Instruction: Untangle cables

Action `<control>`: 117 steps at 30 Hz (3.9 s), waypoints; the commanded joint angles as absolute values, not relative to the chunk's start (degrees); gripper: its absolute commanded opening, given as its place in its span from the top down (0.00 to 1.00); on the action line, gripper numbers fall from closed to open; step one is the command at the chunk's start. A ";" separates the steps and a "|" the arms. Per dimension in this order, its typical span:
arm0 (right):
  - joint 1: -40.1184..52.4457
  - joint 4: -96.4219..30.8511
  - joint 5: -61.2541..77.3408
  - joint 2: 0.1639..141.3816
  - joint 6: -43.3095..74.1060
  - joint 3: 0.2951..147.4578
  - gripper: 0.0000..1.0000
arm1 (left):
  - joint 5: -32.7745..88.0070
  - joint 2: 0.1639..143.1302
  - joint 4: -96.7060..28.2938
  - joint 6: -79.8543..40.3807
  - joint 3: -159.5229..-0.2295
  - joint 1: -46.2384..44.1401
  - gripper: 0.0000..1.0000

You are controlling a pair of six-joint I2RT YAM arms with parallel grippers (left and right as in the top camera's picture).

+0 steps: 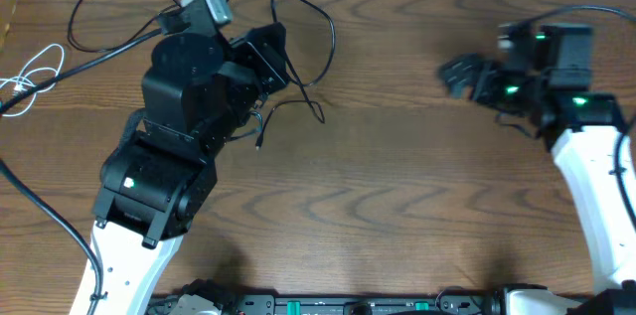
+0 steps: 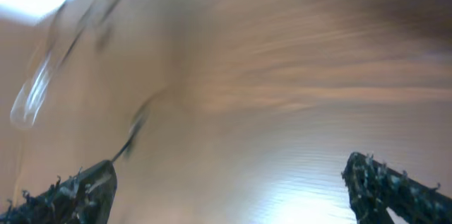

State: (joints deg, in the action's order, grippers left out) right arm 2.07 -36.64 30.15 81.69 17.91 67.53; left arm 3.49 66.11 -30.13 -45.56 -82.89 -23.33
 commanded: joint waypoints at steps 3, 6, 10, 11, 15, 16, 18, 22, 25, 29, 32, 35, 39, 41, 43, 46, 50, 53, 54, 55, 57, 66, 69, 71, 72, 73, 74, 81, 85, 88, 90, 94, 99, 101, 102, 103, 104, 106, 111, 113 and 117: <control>16.51 -35.42 44.42 84.71 -2.87 67.70 0.01 | 3.38 65.36 -29.87 -57.89 -83.44 -22.76 0.93; 22.09 -30.61 42.35 85.34 -2.83 67.70 0.01 | 3.38 65.34 -29.36 -58.67 -83.44 -22.76 0.93; 26.30 -27.03 41.93 85.36 -2.85 67.70 0.01 | 3.40 65.21 -29.39 -59.29 -83.44 -22.26 0.92; 26.92 -26.44 41.93 85.36 -2.85 67.70 0.01 | 3.44 65.17 -29.45 -59.99 -83.44 -21.96 0.93; 29.15 -23.97 40.69 85.71 -2.90 67.70 0.02 | 4.86 64.79 -29.41 -63.81 -83.44 -21.15 0.93; 29.67 -23.38 40.62 85.91 -2.90 67.70 0.06 | 5.02 64.71 -29.34 -64.51 -83.44 -21.17 0.93; 30.30 -22.57 40.62 86.28 -2.85 67.70 0.18 | 5.13 64.60 -29.08 -64.62 -83.44 -21.17 0.93; 30.85 -21.30 40.60 86.76 -2.83 67.70 0.61 | 5.06 64.60 -29.30 -64.60 -83.44 -21.17 0.93; 30.79 -20.95 40.62 86.76 -1.67 67.70 0.83 | 4.64 64.60 -29.47 -64.05 -83.44 -21.17 0.93; 30.79 -20.51 40.66 86.74 3.53 67.70 0.99 | -0.73 64.71 -31.92 -61.39 -83.44 -21.17 0.93; 30.81 -20.34 40.77 86.32 7.55 67.70 0.99 | -7.14 64.73 -36.49 -60.90 -83.44 -21.17 0.93; 30.85 -19.68 44.12 85.12 9.23 67.72 0.99 | -12.40 64.75 -41.80 -60.88 -83.44 -21.17 0.92; 30.85 -18.79 47.92 83.74 9.21 67.72 0.99 | -12.91 64.88 -46.24 -60.90 -83.37 -21.17 0.72; 30.85 -18.81 49.50 83.46 9.19 67.72 0.99 | -12.88 65.12 -47.83 -60.90 -83.37 -21.17 0.61; 30.85 -18.76 50.65 83.46 9.15 67.72 0.99 | -12.88 65.28 -49.17 -60.90 -83.37 -21.17 0.52; 30.85 -18.81 53.65 83.46 6.87 67.72 0.99 | -12.69 65.49 -50.41 -60.90 -83.37 -21.17 0.36; 30.85 -18.59 59.31 83.46 0.64 67.72 0.99 | -4.32 65.60 -50.43 -60.95 -83.37 -21.19 0.10; 30.85 -18.28 59.24 83.46 -0.93 67.72 0.99 | 6.22 65.58 -49.30 -61.01 -83.37 -21.17 0.08; 30.85 -17.87 59.29 83.46 -0.91 67.72 0.99 | 8.19 65.58 -48.84 -61.49 -83.37 -21.19 0.08; 30.85 -17.04 59.35 83.46 -0.43 67.72 0.99 | 10.87 65.58 -48.51 -63.18 -83.37 -21.17 0.08; 30.87 -15.03 59.33 83.46 1.98 67.72 0.99 | 14.06 65.58 -48.51 -66.81 -83.37 -21.17 0.07; 33.93 -3.03 58.52 83.46 11.97 67.72 0.99 | 16.93 65.58 -48.58 -76.12 -83.37 -21.17 0.11; 33.91 0.54 58.41 83.46 15.92 67.72 0.99 | 16.93 65.58 -48.56 -81.28 -83.37 -21.17 0.17; 33.91 1.19 58.43 83.46 16.34 67.72 0.99 | 16.91 65.58 -48.53 -82.63 -83.37 -21.17 0.22; 33.91 1.41 58.43 83.46 16.78 67.72 0.99 | 16.91 65.58 -48.47 -82.91 -83.37 -21.17 0.27; 33.91 1.54 58.43 83.46 17.30 67.72 0.99 | 16.93 65.58 -48.27 -82.94 -83.37 -21.17 0.30; 33.91 1.52 58.43 83.46 17.39 67.72 0.99 | 16.93 65.58 -48.23 -83.09 -83.37 -21.17 0.31; 34.61 -0.84 59.16 83.46 16.45 67.72 0.99 | 16.93 65.58 -47.53 -83.05 -83.37 -21.17 0.41; 34.61 -2.24 61.76 83.46 12.36 67.72 0.99 | 16.93 65.58 -47.62 -82.08 -83.37 -21.17 0.41; 34.61 -3.51 61.95 83.48 10.26 67.72 0.99 | 16.95 65.58 -48.40 -81.43 -83.35 -21.17 0.41; 34.59 -3.57 63.31 83.46 7.44 67.72 0.99 | 16.93 65.58 -49.30 -81.43 -83.33 -21.17 0.43; 34.59 -3.40 65.54 83.46 5.21 67.72 0.99 | 16.95 65.58 -49.87 -81.30 -83.33 -21.17 0.45; 34.59 -3.44 65.54 83.46 5.02 67.72 0.99 | 17.61 65.58 -49.89 -81.30 -83.33 -21.17 0.50; 34.54 -3.51 65.49 83.46 5.02 67.72 0.99 | 17.63 65.58 -49.91 -81.30 -83.33 -21.17 0.56; 34.54 -3.51 65.45 83.46 5.02 67.72 0.99 | 17.65 65.58 -49.91 -81.30 -83.33 -21.17 0.57; 34.54 -3.55 64.99 83.48 5.04 67.72 0.99 | 18.00 65.56 -49.93 -81.30 -83.33 -21.17 0.57; 34.54 -3.64 64.36 83.48 5.04 67.72 0.99 | 18.94 65.58 -49.91 -81.30 -83.33 -21.17 0.57; 34.54 -3.64 64.20 83.48 5.04 67.72 0.99 | 20.43 65.58 -49.91 -81.30 -83.33 -21.17 0.57; 34.50 -3.64 63.48 83.46 5.06 67.72 0.99 | 20.58 65.56 -50.46 -81.28 -83.33 -21.17 0.71; 34.48 -3.64 63.33 83.48 5.06 67.72 0.99 | 20.58 65.56 -50.59 -81.28 -83.33 -21.17 0.73; 34.48 -3.64 63.33 83.46 5.06 67.72 0.99 | 20.58 65.56 -50.59 -81.28 -83.33 -21.17 0.76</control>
